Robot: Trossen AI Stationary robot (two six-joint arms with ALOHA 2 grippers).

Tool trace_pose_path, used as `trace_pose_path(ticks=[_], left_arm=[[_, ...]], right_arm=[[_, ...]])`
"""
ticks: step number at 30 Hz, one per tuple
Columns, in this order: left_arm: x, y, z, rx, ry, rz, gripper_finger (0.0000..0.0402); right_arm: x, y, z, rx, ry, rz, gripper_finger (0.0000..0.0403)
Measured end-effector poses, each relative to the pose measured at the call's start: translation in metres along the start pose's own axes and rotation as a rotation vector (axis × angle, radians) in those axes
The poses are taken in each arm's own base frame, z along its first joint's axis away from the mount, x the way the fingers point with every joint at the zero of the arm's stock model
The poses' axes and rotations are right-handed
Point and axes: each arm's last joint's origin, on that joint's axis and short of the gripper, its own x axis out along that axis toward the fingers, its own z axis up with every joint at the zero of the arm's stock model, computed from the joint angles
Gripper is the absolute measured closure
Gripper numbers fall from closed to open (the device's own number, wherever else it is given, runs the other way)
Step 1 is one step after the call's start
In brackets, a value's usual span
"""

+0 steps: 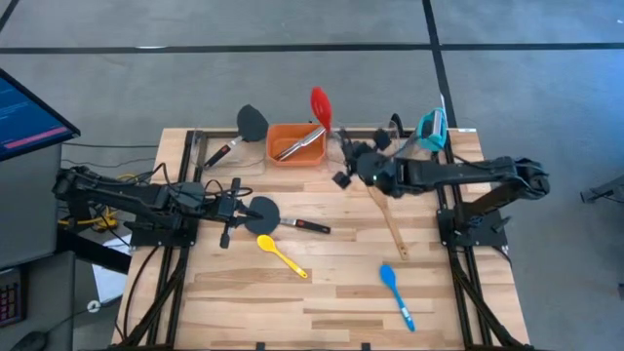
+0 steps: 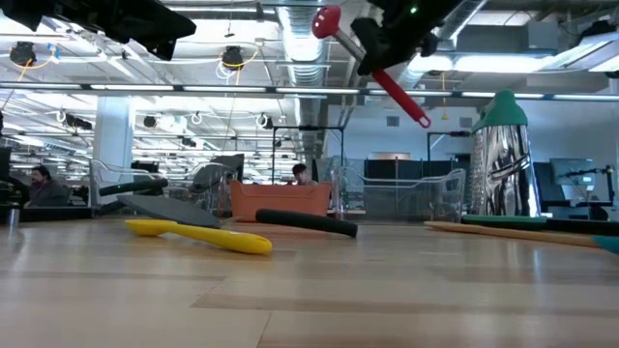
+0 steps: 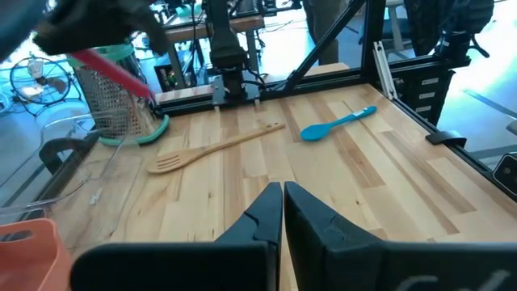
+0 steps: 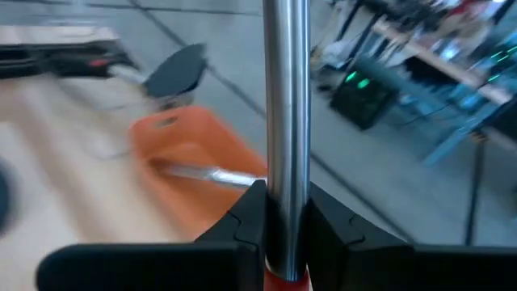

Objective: Pick & Place Kitchen Items
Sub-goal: Put the red serving spoon into the right transparent bin

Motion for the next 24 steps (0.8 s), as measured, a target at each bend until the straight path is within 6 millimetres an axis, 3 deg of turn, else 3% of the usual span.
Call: trace_pose_path(ticks=[6,14,24], left_arm=[[0.000,0.000,0.000,0.000,0.000,0.004,0.0399],[0.000,0.000,0.000,0.000,0.000,0.003,0.0399],[0.000,0.000,0.000,0.010,0.000,0.002,0.0399]], right_arm=[[0.041,-0.022,-0.005,-0.078,0.040,-0.098,0.0358],[0.095,-0.055,-0.030,-0.086,0.166,-0.085,0.0358],[0.129,-0.074,-0.055,-0.326,0.260,0.035,0.0358]])
